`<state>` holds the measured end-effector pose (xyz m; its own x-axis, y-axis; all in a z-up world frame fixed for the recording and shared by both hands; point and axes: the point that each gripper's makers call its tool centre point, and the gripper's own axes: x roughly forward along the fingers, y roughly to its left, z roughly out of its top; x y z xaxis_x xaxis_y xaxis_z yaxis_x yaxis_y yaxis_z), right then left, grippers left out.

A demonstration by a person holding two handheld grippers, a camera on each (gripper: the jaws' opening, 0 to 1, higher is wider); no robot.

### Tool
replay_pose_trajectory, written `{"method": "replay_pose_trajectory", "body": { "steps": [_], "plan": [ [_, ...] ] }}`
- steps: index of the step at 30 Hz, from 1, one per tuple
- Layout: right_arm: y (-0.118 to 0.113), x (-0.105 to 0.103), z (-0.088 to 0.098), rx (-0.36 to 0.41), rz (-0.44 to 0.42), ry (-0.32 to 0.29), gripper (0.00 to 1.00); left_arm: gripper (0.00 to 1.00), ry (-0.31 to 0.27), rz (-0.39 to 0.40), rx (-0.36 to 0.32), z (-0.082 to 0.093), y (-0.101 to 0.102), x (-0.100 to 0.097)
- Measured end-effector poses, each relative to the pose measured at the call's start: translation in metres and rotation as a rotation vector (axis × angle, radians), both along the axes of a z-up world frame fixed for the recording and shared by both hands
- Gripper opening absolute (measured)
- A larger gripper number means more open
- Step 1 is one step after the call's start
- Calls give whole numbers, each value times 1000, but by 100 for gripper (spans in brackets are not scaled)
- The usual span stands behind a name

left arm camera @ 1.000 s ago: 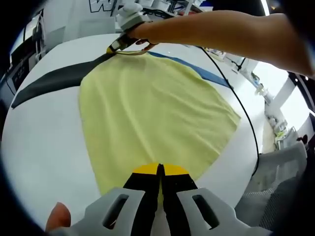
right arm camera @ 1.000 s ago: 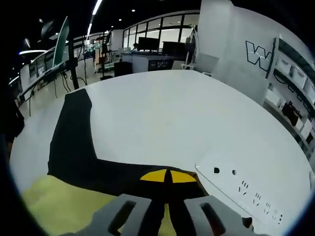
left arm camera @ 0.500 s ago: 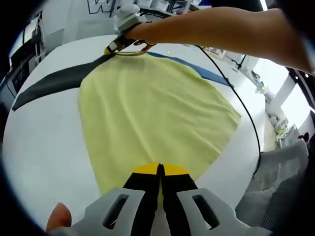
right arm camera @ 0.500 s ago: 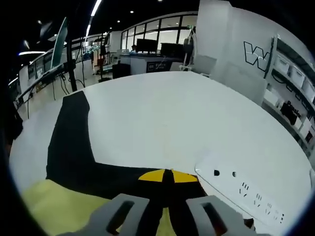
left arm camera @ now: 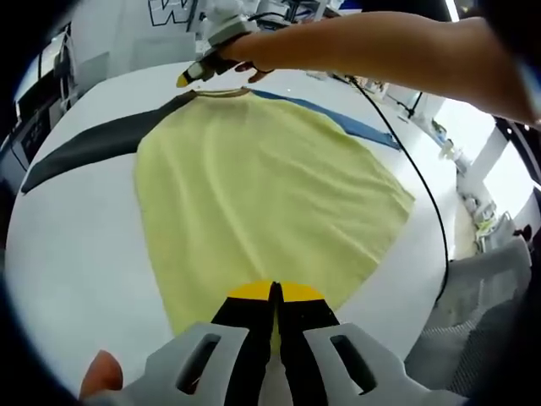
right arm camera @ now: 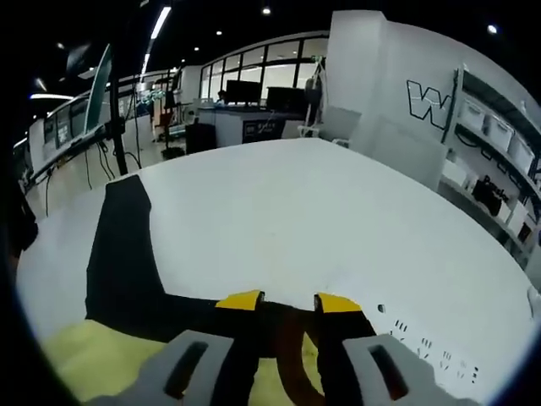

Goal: Fold the garment on the visible template until the final outline fits inside the template.

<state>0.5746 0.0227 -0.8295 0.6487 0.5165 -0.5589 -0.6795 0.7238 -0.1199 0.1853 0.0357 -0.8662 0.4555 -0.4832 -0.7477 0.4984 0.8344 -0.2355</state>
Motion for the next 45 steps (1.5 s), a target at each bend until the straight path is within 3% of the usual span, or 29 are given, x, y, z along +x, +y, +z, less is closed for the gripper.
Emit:
{"method": "replay_pose_trajectory", "body": {
  "steps": [8, 21, 35, 45],
  "plan": [
    [-10, -10, 22, 24, -18, -24, 36, 0, -8, -3, 5, 0, 0, 0],
    [-24, -64, 75, 70, -30, -93, 51, 0, -39, -26, 33, 1, -2, 2],
    [-54, -94, 106, 125, -65, -131, 52, 5, -65, -62, 48, 3, -8, 2],
    [-89, -139, 123, 160, -93, -168, 52, 11, -81, -90, 71, 4, -13, 1]
  ]
}}
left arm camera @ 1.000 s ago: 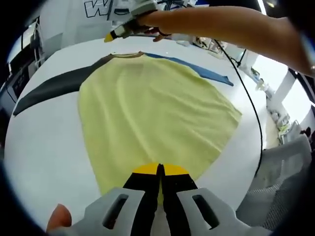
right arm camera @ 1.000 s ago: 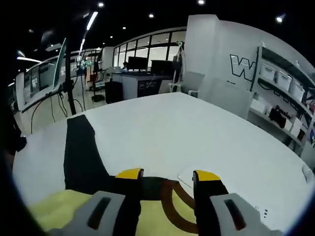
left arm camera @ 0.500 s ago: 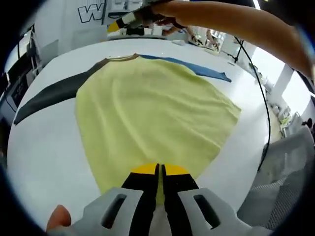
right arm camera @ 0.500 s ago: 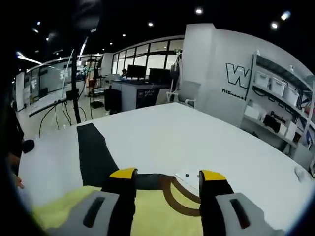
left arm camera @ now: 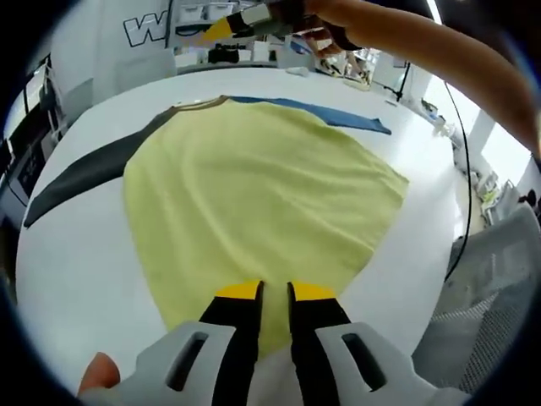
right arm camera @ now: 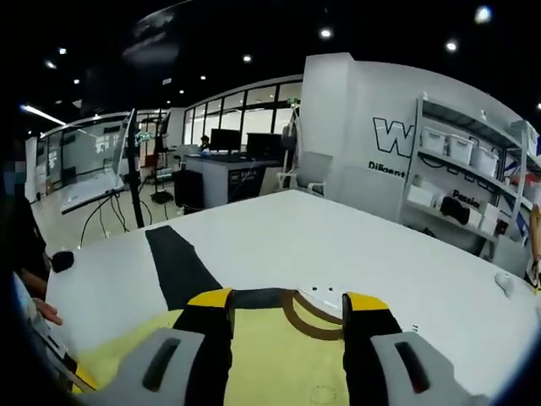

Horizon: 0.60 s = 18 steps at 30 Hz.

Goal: Fold the garment on the visible template until the final outline fits inside the template.

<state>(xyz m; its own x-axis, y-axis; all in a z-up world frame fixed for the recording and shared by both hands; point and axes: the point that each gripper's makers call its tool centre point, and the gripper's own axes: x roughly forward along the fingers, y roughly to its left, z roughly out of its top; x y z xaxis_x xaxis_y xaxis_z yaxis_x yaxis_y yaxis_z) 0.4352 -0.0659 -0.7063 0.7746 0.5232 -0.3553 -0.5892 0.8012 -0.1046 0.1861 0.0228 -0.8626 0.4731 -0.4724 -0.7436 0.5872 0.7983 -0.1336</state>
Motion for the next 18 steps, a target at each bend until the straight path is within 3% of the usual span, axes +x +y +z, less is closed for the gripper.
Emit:
{"method": "replay_pose_trajectory", "body": {
  "steps": [6, 18],
  "plan": [
    [-24, -22, 4, 7, -27, -16, 51, 14, -7, -10, 9, 0, -2, -1],
    [-100, -54, -2, 0, -145, -15, 49, 16, 25, -17, -10, 4, -6, -9]
  ]
}}
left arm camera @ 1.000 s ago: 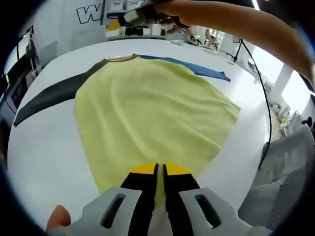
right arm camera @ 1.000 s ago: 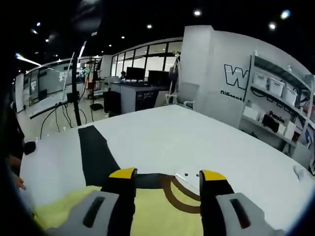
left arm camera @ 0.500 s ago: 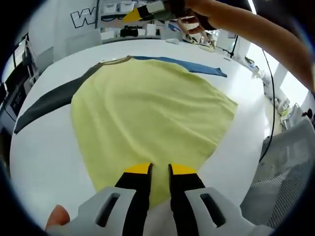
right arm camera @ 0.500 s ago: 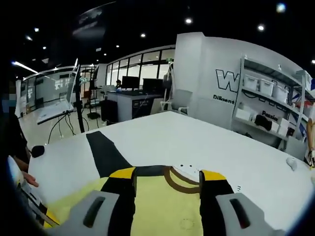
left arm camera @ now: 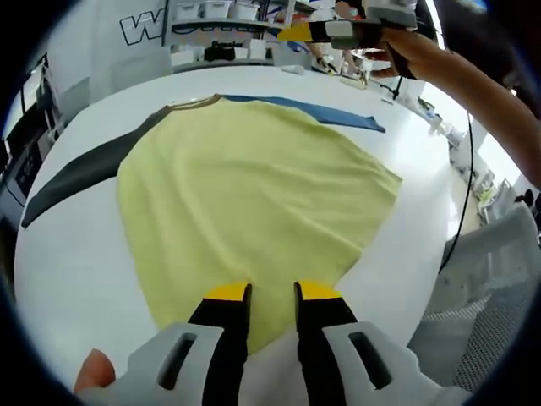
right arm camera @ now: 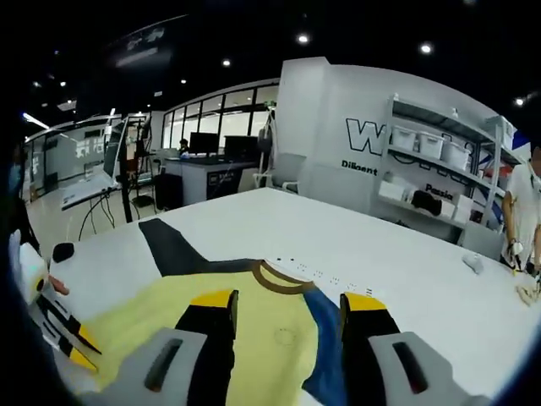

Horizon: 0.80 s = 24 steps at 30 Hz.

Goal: Fold the garment on the visible template until the final outline fits inside the template.

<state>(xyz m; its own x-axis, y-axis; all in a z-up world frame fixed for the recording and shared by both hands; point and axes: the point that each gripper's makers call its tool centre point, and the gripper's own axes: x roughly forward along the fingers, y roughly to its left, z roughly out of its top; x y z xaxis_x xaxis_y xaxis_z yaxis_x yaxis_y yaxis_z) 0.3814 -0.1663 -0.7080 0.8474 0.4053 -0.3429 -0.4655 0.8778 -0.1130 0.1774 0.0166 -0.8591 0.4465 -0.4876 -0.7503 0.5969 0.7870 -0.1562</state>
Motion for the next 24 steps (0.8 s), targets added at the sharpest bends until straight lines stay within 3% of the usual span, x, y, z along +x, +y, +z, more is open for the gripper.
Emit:
{"method": "replay_pose_trajectory", "body": {
  "steps": [14, 24],
  "plan": [
    [-51, -46, -16, 20, -108, 25, 49, 27, -85, 30, -52, 35, 4, 1],
    [-98, -73, -23, 39, -216, 37, 48, 33, -211, 95, -174, 80, 13, 4]
  ]
}}
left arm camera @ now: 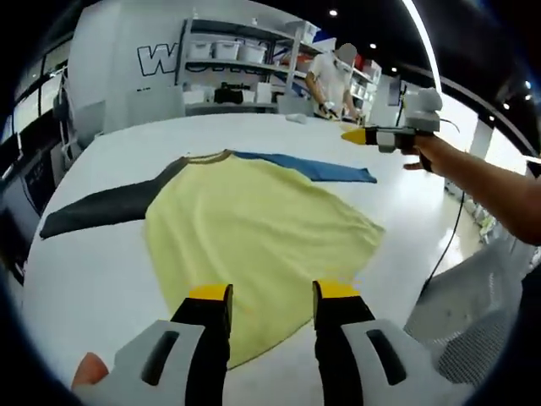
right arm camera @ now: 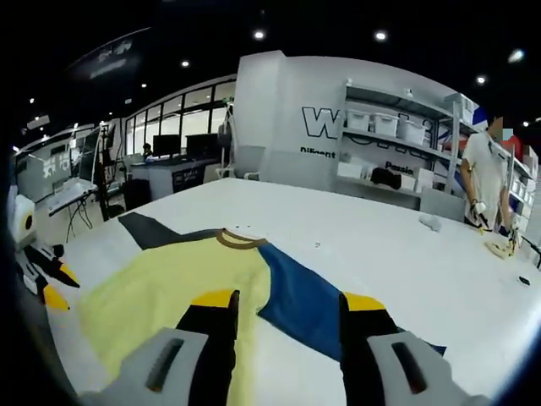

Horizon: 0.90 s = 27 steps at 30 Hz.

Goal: Fold the garment on the visible template until the final outline fits inside the template.

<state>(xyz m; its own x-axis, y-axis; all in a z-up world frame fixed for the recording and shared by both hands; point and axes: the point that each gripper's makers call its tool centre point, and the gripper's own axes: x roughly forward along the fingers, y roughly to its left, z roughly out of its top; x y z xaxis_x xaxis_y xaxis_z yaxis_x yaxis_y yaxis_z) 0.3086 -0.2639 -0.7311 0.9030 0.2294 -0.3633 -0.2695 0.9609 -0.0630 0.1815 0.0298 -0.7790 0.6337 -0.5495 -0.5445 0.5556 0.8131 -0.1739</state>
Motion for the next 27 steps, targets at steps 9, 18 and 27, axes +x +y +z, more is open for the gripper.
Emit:
{"method": "replay_pose_trajectory", "body": {
  "steps": [9, 18, 27],
  "plan": [
    [-36, -11, -10, 17, -93, 16, 48, 33, -95, 80, -95, 26, 22, 4],
    [-77, -20, -19, 35, -206, 25, 47, 33, -96, 132, -146, 23, 37, 2],
    [-128, -22, -39, 63, -340, 55, 45, 32, -108, 111, -154, 25, 31, 3]
  ]
}}
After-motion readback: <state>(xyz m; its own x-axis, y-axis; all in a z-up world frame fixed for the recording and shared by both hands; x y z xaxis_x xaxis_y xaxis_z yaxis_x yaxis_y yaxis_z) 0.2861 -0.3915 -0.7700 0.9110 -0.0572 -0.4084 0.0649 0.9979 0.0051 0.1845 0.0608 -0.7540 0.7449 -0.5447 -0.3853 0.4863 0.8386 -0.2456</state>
